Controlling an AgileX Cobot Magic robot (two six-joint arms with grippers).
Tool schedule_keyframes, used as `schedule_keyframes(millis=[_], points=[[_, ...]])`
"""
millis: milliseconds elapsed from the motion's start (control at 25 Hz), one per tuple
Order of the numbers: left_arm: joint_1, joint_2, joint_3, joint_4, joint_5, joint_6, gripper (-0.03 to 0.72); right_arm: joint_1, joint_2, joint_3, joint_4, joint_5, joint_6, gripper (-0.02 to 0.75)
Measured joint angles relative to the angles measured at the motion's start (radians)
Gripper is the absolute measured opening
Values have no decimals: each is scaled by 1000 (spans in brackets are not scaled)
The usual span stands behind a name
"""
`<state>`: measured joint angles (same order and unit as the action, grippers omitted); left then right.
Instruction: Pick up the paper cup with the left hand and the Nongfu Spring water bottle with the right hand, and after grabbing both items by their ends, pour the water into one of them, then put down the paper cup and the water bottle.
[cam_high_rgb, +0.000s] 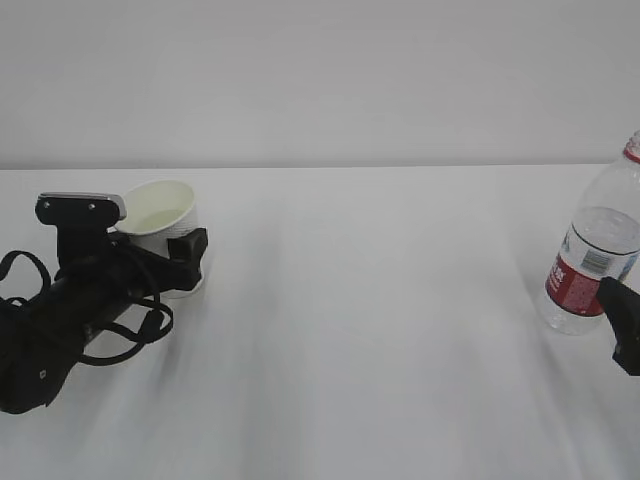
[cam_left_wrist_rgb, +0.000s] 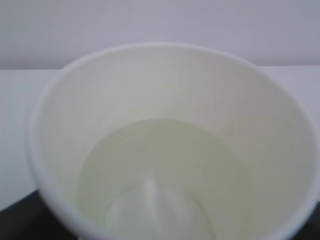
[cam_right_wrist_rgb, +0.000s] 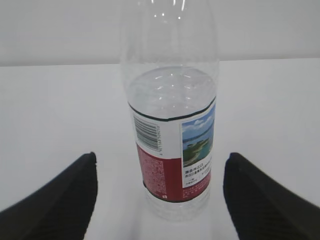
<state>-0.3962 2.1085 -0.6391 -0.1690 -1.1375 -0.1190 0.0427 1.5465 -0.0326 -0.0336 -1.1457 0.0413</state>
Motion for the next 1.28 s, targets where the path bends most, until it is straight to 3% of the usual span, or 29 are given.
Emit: schedule_keyframes(millis=[1280], points=[[0,-7,161,31,-11,0,678,0,0,0,0,0,7,593]])
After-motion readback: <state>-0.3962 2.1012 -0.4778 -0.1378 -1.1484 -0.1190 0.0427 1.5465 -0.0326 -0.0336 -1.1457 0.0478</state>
